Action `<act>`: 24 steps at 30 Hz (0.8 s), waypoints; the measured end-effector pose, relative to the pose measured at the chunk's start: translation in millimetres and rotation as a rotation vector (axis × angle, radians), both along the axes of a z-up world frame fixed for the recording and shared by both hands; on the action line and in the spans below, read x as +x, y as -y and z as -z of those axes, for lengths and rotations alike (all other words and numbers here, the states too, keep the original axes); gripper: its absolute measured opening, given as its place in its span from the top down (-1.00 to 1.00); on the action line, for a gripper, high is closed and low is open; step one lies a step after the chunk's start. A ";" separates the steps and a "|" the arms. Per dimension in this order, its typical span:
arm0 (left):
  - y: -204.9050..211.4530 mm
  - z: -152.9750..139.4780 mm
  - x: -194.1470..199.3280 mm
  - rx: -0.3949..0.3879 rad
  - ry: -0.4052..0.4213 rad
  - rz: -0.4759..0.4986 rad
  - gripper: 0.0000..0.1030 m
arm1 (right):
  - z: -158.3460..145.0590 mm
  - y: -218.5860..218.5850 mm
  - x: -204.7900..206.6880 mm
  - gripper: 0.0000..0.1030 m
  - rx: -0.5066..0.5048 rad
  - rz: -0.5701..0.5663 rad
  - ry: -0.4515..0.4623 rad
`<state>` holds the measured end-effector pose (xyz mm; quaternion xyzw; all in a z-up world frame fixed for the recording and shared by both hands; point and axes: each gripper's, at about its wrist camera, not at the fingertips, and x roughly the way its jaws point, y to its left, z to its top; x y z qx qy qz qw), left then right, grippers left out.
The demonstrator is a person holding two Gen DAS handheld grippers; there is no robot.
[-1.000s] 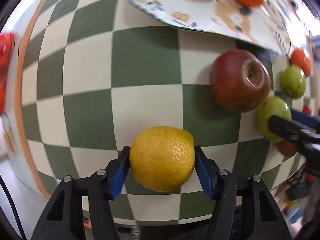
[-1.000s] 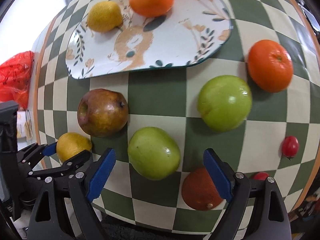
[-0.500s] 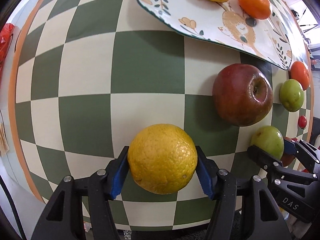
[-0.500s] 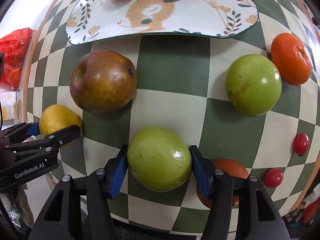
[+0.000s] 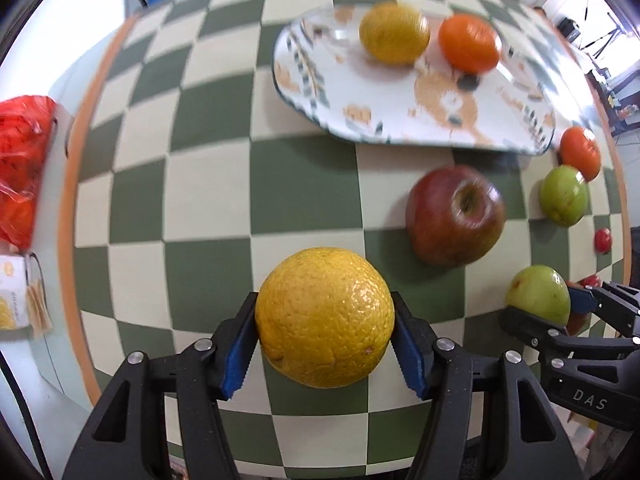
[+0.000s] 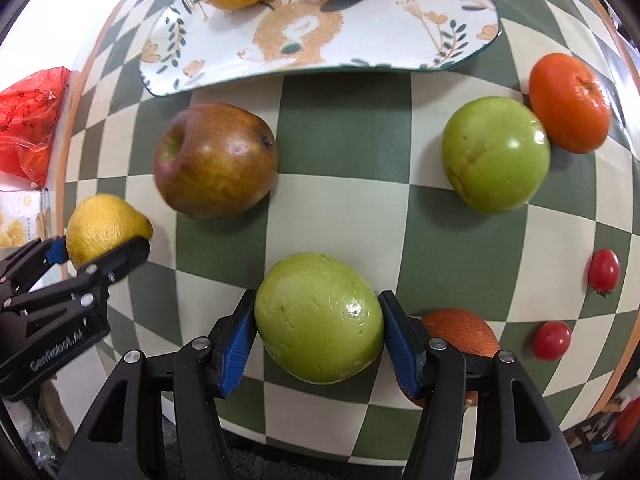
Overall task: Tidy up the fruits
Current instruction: 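Grasp the green apple with the right tool while the left grasps a lemon, then place the green apple on the plate while the left tool places the lemon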
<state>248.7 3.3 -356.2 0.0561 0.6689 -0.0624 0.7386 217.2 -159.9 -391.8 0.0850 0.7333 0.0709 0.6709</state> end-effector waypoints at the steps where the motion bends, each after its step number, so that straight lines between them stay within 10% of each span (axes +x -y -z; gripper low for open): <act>1: 0.4 -8.4 0.3 -0.012 0.014 -0.003 -0.14 | -6.0 2.9 -0.9 -0.21 0.006 0.003 0.011; 9: -0.4 -73.1 49.6 -0.146 0.078 -0.046 -0.14 | -70.8 32.4 18.7 -0.21 0.075 0.081 0.134; 24: -3.3 8.6 194.8 -0.154 -0.154 -0.248 -0.15 | -35.0 66.7 132.9 -0.21 0.034 0.193 0.131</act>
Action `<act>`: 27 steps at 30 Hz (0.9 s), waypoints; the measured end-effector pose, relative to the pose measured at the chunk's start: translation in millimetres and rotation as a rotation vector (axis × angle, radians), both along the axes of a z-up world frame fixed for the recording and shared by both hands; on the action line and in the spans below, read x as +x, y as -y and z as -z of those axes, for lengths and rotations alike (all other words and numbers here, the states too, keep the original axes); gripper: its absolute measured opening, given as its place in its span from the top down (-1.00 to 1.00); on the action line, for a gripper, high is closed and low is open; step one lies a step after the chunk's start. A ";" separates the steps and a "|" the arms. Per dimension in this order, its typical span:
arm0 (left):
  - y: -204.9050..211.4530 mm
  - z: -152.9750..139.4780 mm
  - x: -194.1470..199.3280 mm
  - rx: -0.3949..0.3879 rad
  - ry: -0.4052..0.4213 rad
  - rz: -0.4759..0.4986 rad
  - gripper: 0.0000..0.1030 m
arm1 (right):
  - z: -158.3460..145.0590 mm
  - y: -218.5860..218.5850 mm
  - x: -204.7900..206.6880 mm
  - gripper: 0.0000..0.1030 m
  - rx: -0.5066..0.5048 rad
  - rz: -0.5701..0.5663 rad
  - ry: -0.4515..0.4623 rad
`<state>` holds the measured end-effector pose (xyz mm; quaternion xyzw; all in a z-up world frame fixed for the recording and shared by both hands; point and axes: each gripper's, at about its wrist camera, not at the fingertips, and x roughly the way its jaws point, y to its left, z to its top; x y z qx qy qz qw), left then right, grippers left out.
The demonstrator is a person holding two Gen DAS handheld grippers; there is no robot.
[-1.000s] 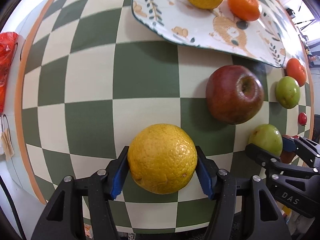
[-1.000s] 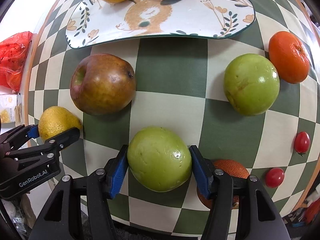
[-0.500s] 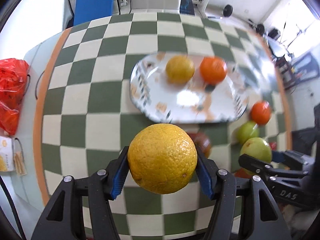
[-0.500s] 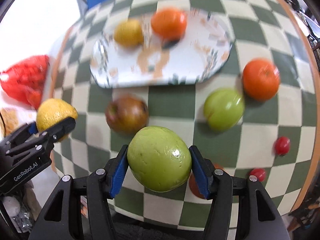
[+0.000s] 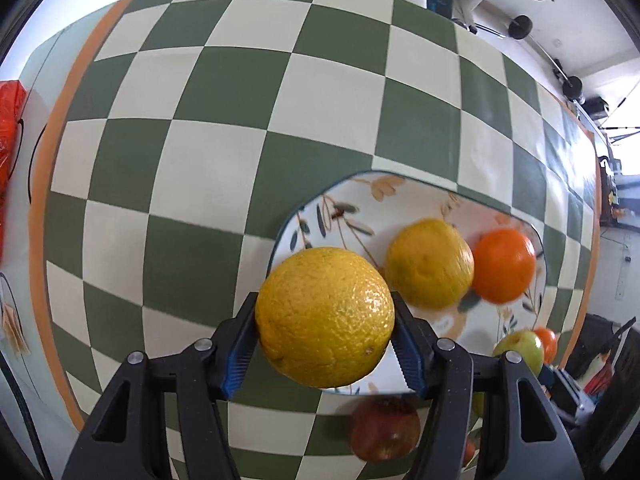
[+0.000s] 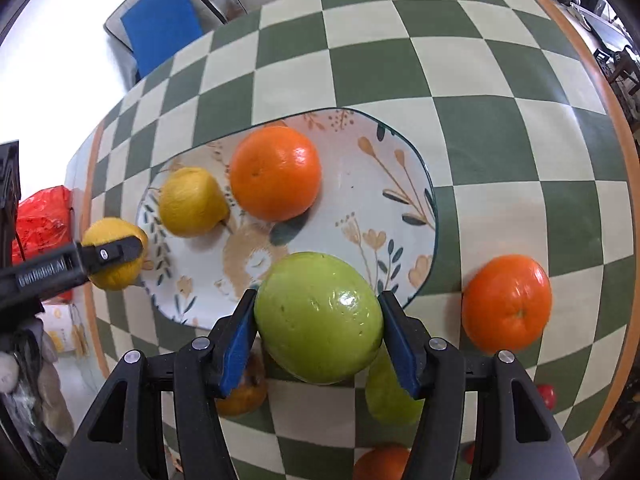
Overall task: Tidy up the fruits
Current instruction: 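Place the green apple on the plate while the left tool places the lemon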
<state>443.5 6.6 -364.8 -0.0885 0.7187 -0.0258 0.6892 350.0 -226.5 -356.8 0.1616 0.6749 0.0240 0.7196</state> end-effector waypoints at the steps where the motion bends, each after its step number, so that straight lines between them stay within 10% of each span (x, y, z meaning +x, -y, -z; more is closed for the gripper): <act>1: 0.1 3.3 4.8 -0.004 -0.008 -0.005 -0.15 | 4.9 -0.1 3.8 -0.21 -0.005 -0.004 -0.011; 17: 11.0 13.0 25.0 0.055 -0.007 0.020 -0.31 | 35.1 -16.6 18.2 -0.25 -0.058 -0.089 -0.059; 27: -4.7 -8.6 -21.5 0.145 0.081 0.033 -0.79 | 6.3 -21.0 14.3 -0.86 -0.121 -0.089 -0.012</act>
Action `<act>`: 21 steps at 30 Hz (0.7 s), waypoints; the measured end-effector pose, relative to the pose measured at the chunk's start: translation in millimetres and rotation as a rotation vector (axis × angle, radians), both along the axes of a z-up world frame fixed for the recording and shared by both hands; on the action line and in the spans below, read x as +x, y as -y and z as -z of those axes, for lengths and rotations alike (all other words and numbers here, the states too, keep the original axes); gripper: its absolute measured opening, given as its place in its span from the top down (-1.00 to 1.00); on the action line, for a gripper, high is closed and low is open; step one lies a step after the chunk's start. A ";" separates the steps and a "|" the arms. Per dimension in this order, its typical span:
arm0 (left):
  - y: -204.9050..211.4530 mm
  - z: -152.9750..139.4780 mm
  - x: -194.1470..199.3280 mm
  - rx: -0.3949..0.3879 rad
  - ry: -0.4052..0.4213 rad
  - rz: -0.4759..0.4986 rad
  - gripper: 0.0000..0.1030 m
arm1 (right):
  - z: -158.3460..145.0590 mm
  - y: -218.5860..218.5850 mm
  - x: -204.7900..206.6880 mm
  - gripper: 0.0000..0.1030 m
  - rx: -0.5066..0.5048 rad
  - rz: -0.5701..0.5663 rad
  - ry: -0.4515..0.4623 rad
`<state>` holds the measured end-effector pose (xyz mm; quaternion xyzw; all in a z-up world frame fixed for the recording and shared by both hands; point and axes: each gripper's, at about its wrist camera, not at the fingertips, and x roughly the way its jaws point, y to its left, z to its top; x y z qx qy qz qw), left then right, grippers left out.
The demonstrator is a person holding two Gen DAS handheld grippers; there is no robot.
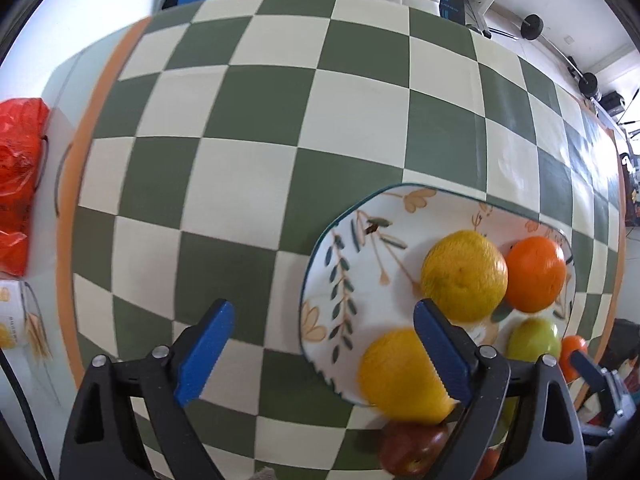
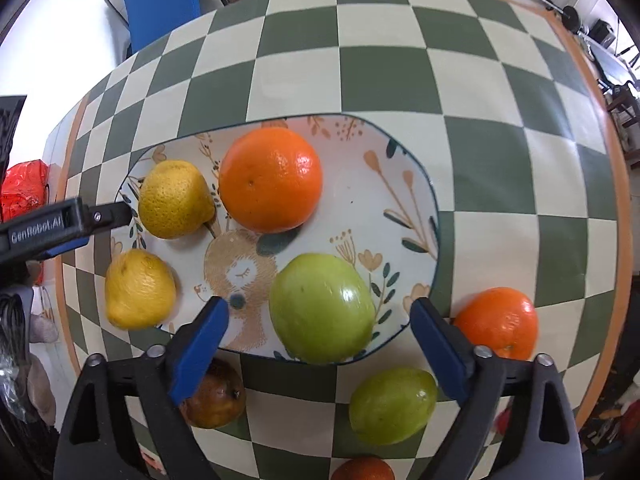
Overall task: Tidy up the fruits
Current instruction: 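Place the green apple on the plate while the left tool places the lemon, then lift both open tools back from the plate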
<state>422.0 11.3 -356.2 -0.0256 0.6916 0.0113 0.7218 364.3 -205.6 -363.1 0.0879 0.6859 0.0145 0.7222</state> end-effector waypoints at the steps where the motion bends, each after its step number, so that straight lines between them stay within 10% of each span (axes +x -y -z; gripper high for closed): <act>1: 0.4 -5.0 -6.9 0.012 0.015 0.012 -0.79 | -4.6 -0.9 -2.2 -0.86 -0.017 -0.001 0.010; 21: 4.7 -133.7 -124.1 0.026 0.303 0.066 -0.79 | -129.2 -0.7 -92.6 -0.88 -0.096 0.008 0.228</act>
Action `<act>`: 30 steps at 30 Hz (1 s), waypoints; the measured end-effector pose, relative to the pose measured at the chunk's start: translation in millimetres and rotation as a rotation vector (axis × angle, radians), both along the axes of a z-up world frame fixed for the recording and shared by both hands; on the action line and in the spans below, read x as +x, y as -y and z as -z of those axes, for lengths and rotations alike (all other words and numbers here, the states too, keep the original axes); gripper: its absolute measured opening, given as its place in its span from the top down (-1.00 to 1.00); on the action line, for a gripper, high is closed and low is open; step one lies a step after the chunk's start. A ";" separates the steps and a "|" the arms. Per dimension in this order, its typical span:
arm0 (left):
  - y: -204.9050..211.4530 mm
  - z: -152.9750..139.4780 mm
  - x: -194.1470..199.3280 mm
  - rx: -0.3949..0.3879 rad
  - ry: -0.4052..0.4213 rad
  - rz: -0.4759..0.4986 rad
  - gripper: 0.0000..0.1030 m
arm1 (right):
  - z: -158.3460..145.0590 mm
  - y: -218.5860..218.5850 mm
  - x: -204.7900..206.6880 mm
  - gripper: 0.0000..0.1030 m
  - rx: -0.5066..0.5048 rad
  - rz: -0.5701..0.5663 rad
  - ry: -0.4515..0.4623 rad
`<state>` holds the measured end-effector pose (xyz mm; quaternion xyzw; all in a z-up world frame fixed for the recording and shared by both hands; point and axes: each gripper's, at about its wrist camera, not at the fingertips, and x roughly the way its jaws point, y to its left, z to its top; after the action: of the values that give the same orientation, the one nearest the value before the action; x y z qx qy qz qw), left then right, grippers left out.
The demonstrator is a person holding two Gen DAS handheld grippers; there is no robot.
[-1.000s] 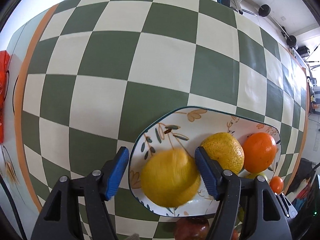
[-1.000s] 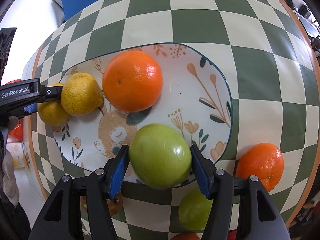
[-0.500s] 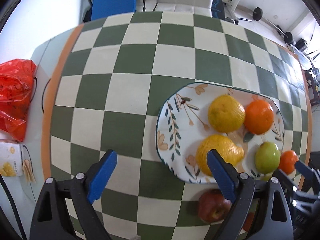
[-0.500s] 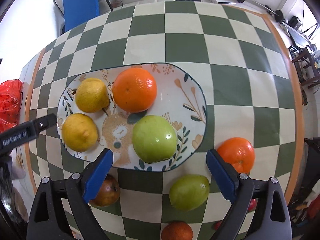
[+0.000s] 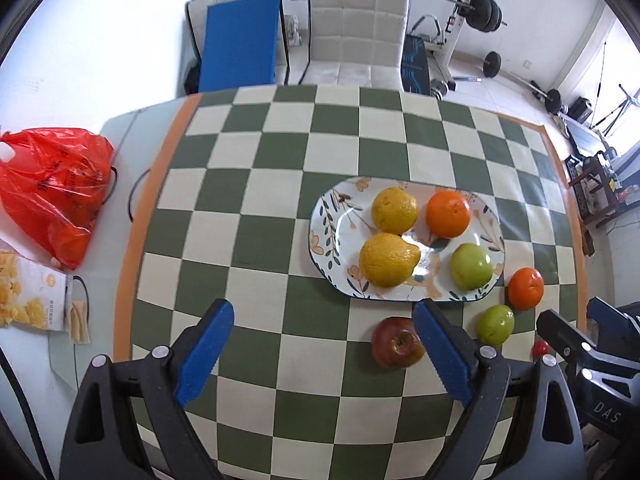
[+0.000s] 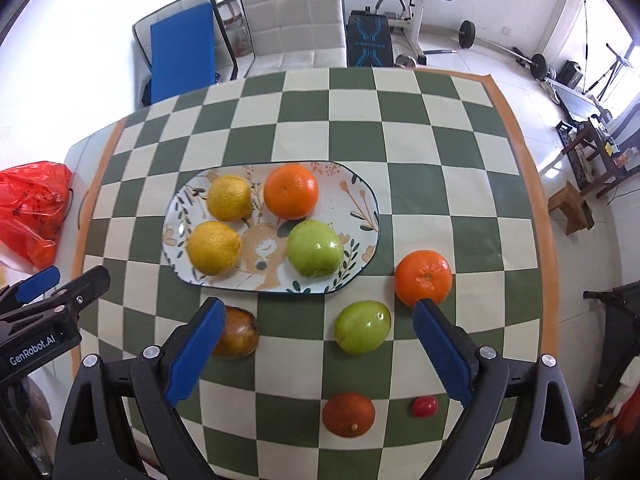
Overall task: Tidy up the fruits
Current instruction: 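Lift both open tools back from the plate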
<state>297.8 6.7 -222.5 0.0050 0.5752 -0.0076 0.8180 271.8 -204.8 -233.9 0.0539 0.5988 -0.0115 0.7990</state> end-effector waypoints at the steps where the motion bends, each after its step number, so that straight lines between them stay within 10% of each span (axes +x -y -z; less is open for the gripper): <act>1: -0.2 -6.4 -4.4 0.002 0.016 0.001 -0.79 | -6.8 -1.1 -5.1 -0.88 0.001 0.000 0.011; 30: 1.7 -78.0 -59.8 0.000 0.170 0.066 -0.79 | -110.5 -14.1 -81.5 -0.88 0.032 0.035 0.170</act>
<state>238.0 4.9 -144.5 0.0246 0.5034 -0.0341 0.8630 190.3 -190.7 -123.5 0.0779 0.5278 -0.0109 0.8457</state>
